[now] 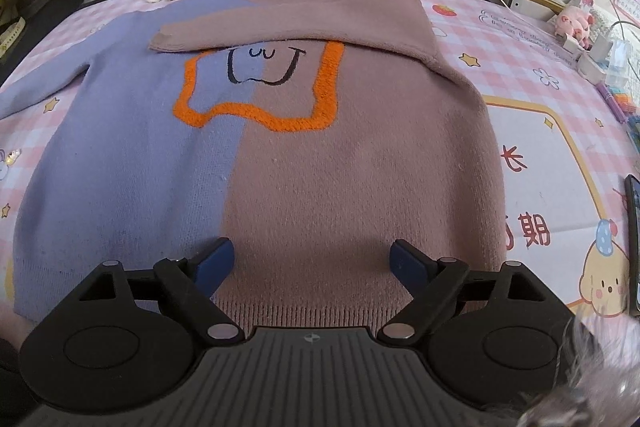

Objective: Fold clothes
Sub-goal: 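Reach the left tool to the lavender sleeve cuff and grasp it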

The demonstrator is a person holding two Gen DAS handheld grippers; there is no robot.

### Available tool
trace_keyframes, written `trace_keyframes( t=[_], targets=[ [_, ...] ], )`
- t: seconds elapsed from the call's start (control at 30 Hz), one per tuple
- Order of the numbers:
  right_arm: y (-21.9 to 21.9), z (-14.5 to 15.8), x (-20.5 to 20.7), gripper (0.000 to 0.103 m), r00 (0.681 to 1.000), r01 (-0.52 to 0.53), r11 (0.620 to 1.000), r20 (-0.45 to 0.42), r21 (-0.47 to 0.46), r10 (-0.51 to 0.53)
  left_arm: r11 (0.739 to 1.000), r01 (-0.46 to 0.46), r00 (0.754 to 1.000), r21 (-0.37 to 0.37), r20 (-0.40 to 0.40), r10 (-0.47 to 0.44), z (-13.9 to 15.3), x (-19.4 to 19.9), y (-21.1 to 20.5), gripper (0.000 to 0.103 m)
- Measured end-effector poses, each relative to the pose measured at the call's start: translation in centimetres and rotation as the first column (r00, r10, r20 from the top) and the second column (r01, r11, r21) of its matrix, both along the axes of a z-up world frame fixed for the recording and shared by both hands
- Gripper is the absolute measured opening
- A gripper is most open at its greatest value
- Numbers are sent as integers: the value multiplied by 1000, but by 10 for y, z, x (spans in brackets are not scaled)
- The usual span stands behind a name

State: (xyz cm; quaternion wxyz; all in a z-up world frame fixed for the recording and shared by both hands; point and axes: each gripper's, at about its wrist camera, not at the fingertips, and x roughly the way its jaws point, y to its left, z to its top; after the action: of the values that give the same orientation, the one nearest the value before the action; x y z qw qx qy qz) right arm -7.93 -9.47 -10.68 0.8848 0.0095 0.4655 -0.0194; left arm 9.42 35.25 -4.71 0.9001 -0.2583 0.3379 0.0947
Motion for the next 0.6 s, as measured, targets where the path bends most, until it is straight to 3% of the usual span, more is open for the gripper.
trace_keyframes(
  t=[0.23, 0.43, 0.6],
  targets=[
    [0, -1, 1, 88, 1000, 1, 1000, 0, 1, -1, 990, 20, 998, -142, 63, -11, -4, 4, 4, 93],
    [0, -1, 2, 89, 1000, 0, 1000, 0, 2, 0, 985, 81, 995, -149, 70, -72, -4, 12, -18, 93],
    [-1, -1, 2, 89, 1000, -4, 1000, -1, 2, 4, 992, 91, 995, -93, 51, -86, -2, 19, -31, 93]
  ],
)
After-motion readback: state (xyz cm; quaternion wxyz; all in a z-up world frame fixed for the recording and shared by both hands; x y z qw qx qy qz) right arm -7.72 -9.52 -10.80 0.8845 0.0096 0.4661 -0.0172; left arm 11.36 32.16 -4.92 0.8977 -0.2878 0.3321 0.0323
